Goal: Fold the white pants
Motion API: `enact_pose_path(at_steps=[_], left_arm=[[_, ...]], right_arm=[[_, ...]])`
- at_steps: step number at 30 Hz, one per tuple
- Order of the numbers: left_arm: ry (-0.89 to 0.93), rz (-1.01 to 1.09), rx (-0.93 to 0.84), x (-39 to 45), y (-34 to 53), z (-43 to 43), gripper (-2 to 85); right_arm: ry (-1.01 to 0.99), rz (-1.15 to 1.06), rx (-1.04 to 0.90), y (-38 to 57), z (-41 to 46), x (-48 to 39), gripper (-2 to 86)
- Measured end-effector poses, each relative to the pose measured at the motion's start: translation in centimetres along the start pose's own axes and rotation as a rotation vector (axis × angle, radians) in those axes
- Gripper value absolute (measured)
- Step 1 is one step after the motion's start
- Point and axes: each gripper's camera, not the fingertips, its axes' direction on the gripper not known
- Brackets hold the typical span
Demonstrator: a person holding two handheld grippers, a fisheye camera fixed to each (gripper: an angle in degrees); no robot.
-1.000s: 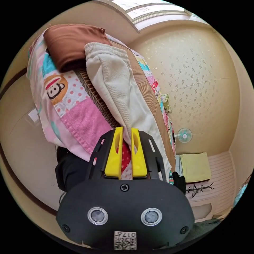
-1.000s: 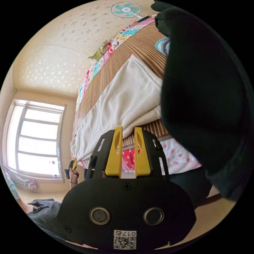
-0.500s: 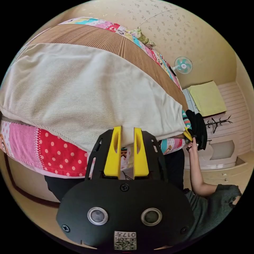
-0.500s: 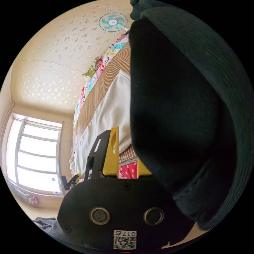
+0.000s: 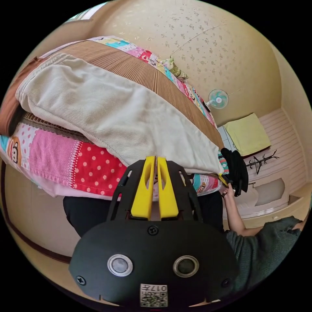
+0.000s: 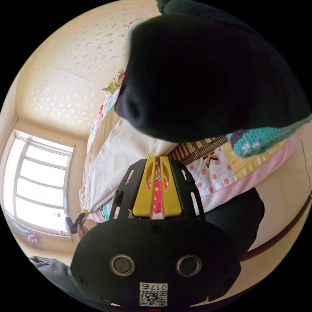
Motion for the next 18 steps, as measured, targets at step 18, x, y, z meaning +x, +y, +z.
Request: enact_pose_path(at_steps=[18], left_arm=[[-0.155,-0.294,0.33,-11.8,-1.4,-10.5,18.4]], right_arm=[[0.127,-0.138,-0.078,1.6,-0.9,-2.2,1.6]])
